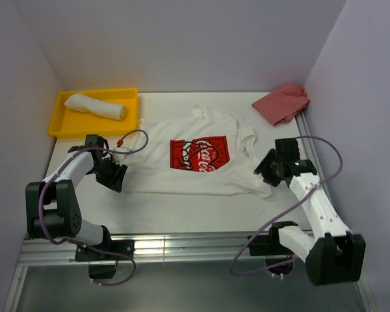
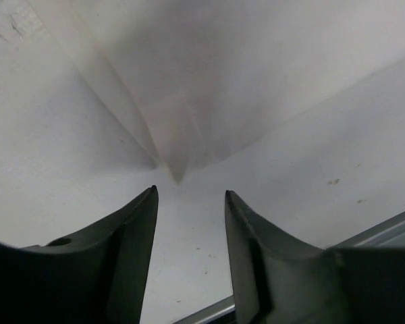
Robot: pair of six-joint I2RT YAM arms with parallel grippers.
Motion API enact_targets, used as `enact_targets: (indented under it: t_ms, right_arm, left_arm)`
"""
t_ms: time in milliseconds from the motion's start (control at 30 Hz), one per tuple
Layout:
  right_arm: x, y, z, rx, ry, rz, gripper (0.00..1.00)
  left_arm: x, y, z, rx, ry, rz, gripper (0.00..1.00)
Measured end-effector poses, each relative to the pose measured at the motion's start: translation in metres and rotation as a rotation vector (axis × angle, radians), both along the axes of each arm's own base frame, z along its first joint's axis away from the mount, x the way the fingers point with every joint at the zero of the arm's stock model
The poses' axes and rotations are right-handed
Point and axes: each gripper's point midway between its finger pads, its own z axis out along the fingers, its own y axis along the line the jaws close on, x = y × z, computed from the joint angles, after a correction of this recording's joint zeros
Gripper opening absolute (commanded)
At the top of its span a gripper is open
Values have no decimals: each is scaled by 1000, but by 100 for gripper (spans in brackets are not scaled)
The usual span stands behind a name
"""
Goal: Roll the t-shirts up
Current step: Fold the tshirt
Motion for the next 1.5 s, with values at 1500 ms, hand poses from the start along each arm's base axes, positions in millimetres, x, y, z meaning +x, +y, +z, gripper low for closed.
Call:
enact_targets:
  t_ms: [1500]
  right_arm:
    - [52, -64, -55, -129, 140, -184, 54]
  left_arm:
    - [90, -4, 12, -73, -49, 65, 57]
